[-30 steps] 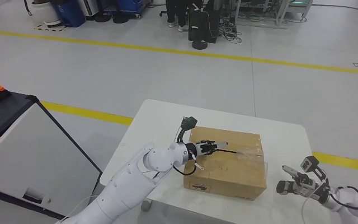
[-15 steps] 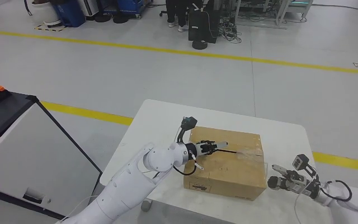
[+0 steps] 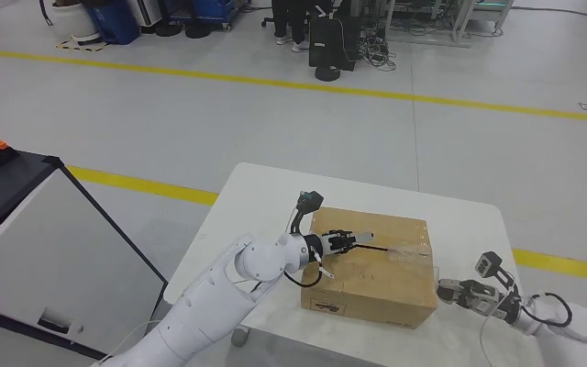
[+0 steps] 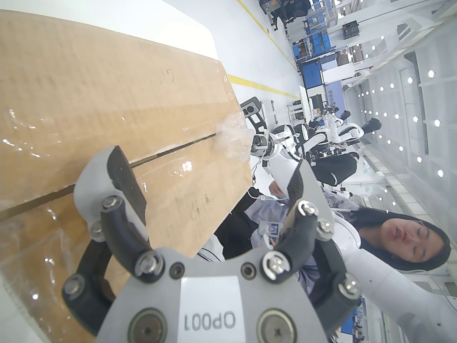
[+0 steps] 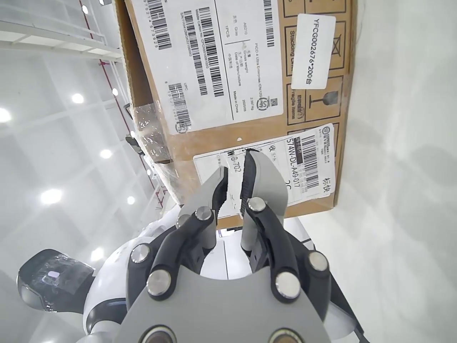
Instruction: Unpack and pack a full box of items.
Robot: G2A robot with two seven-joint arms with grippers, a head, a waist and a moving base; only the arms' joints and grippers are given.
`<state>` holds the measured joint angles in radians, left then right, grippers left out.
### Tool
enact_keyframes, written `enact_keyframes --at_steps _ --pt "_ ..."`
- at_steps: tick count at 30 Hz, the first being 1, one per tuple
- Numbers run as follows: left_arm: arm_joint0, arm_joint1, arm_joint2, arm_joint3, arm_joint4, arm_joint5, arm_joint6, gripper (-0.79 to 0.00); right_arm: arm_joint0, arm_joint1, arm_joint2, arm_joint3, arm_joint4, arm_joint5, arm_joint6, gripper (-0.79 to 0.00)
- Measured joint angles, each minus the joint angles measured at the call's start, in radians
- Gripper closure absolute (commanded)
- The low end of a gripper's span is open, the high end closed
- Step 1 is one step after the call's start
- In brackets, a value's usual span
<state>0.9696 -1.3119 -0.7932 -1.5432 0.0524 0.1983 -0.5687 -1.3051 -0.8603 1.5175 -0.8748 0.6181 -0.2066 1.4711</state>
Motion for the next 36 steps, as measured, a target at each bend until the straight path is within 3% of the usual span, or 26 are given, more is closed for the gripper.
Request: enact_keyframes --at_steps 1,3,22,28,36 --pt "0.0 0.0 0.0 0.0 0.0 0.0 0.0 -0.785 0.0 0.0 0.003 0.006 0.005 -0.001 0.002 -0.533" --pt "0.0 0.0 0.0 0.0 0.0 0.0 0.0 -0.785 -0.001 0.003 0.015 0.021 0.011 -0.008 0.005 -0.785" --pt "0.0 0.0 0.0 0.0 0.0 0.0 0.0 -0.785 -0.008 0.009 0.029 0.031 -0.019 -0.028 -0.028 -0.785" --pt "0.0 0.0 0.0 0.0 0.0 0.0 0.0 -0.785 -0.059 -0.002 0.027 -0.056 0.034 -0.178 -0.031 -0.785" --pt "0.0 0.0 0.0 0.0 0.0 0.0 0.0 -0.785 -0.13 0.001 0.043 -0.173 0.153 -0.153 -0.01 -0.785"
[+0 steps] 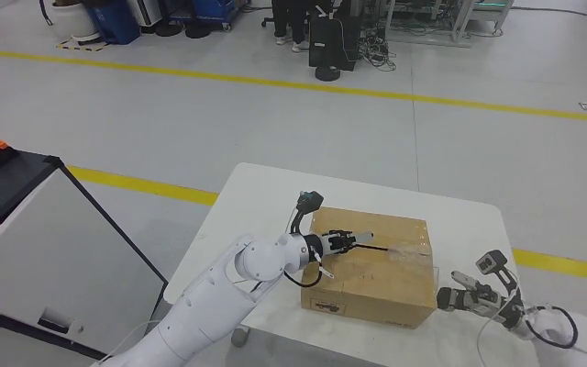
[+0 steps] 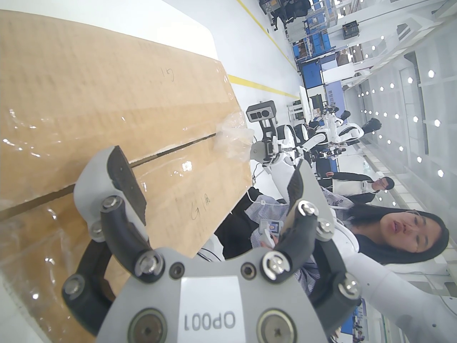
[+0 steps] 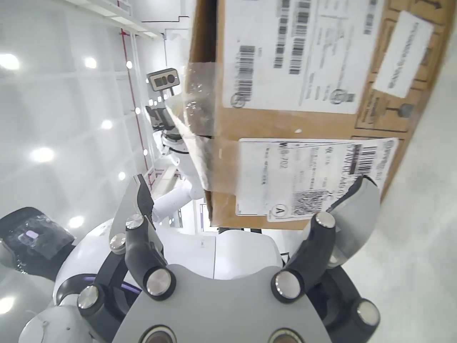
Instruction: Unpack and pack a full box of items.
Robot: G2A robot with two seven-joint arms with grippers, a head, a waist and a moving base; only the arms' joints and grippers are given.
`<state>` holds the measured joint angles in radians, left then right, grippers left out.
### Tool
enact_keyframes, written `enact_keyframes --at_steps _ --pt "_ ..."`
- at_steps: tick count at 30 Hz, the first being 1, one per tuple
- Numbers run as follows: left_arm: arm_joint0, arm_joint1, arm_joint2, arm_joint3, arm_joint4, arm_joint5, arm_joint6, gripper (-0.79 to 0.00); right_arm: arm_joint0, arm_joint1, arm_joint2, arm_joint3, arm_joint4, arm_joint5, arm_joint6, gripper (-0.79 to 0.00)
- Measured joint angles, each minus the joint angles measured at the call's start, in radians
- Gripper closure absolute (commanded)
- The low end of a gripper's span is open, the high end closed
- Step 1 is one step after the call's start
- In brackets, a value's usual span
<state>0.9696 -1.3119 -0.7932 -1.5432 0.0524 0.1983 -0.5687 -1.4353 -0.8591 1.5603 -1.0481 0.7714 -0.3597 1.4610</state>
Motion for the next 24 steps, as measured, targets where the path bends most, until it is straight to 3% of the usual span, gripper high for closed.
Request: enact_keyframes --at_steps 24 --pt "0.0 0.0 0.0 0.0 0.0 0.0 0.0 -0.785 0.103 -0.035 -0.076 0.145 0.047 0.038 0.039 -0.785"
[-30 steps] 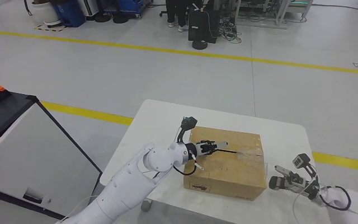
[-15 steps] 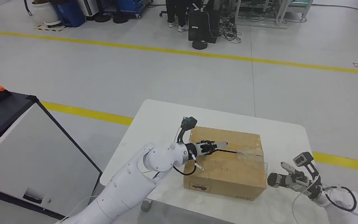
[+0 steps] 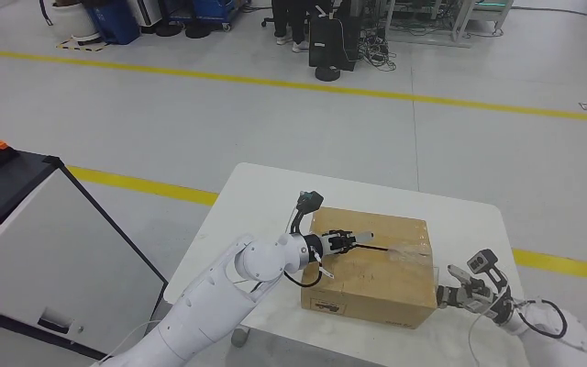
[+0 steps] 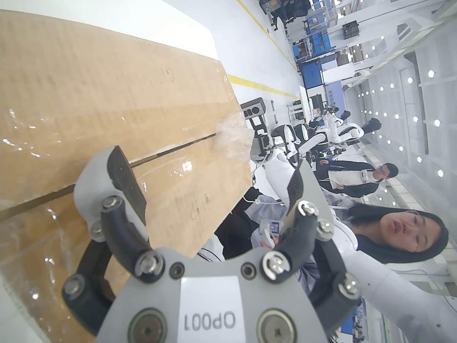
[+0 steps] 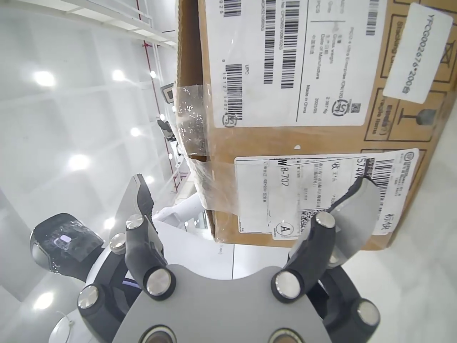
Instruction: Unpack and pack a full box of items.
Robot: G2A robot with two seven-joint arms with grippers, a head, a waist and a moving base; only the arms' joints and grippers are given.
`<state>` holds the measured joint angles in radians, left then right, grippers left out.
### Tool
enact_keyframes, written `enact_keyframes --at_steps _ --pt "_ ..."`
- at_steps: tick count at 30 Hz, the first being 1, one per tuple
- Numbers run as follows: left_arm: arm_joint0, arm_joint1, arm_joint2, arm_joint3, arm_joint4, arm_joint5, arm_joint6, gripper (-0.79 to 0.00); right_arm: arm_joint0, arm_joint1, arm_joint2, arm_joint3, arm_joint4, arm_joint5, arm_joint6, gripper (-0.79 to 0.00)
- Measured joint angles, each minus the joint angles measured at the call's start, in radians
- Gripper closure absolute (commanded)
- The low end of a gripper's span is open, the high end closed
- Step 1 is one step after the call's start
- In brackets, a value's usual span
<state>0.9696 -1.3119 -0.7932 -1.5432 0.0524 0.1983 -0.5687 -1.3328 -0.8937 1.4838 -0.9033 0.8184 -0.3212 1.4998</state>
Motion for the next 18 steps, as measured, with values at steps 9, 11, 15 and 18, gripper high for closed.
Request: enact_keyframes --at_steps 9,11,15,18 --pt "0.0 0.0 0.0 0.0 0.0 0.0 0.0 -0.785 0.007 -0.002 0.01 0.026 -0.019 -0.011 -0.011 -0.742" --pt "0.0 0.0 0.0 0.0 0.0 0.0 0.0 -0.785 0.014 -0.005 -0.001 0.034 -0.027 -0.015 -0.015 -0.683" --pt "0.0 0.0 0.0 0.0 0.0 0.0 0.0 -0.785 0.028 -0.009 -0.018 0.054 -0.021 -0.008 -0.008 -0.634" --pt "0.0 0.0 0.0 0.0 0.0 0.0 0.0 -0.785 0.035 -0.011 -0.022 0.064 -0.012 0.006 0.006 -0.585"
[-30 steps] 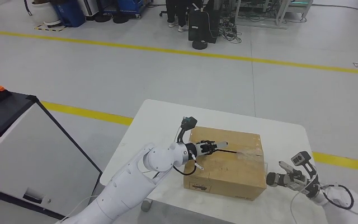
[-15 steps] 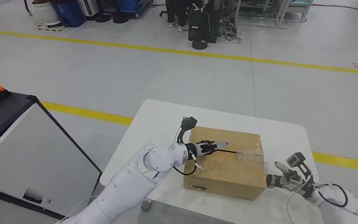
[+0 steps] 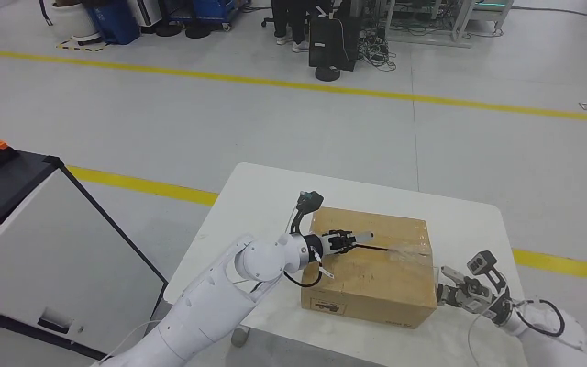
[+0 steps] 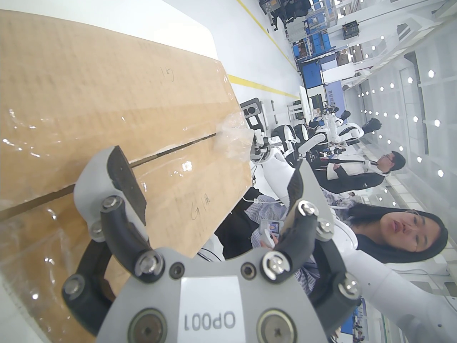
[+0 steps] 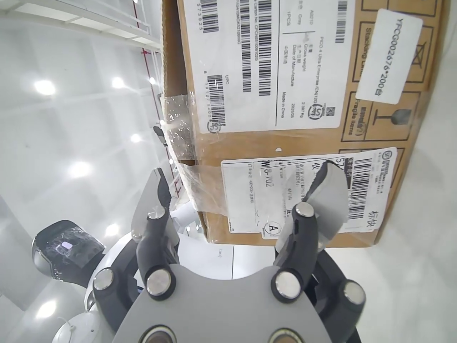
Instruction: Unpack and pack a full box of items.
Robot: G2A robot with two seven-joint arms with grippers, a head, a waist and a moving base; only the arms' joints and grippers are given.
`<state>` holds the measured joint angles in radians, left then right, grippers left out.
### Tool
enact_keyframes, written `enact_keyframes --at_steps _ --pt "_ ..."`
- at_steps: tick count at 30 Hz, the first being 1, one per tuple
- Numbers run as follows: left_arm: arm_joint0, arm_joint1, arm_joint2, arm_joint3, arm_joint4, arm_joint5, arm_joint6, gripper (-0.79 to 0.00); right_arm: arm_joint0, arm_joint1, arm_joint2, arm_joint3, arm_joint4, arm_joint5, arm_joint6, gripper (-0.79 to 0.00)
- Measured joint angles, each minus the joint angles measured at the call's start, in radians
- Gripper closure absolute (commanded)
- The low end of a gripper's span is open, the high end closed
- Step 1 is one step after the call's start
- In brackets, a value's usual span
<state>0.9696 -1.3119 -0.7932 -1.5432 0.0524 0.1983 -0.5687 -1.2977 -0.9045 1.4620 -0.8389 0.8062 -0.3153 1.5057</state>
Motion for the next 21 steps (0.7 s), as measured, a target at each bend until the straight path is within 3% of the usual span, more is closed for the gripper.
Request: enact_keyframes --at_steps 10,14,16,21 --pt "0.0 0.0 0.0 0.0 0.0 0.0 0.0 -0.785 -0.014 0.004 0.02 -0.012 -0.001 0.015 0.016 -0.462" --pt "0.0 0.0 0.0 0.0 0.0 0.0 0.0 -0.785 -0.025 0.006 0.03 -0.022 -0.005 0.012 0.012 -0.222" --pt "0.0 0.0 0.0 0.0 0.0 0.0 0.0 -0.785 -0.03 0.008 0.035 -0.027 -0.004 0.013 0.013 0.0" --pt "0.0 0.0 0.0 0.0 0.0 0.0 0.0 -0.785 -0.049 0.012 0.053 -0.049 -0.003 0.012 0.013 0.0"
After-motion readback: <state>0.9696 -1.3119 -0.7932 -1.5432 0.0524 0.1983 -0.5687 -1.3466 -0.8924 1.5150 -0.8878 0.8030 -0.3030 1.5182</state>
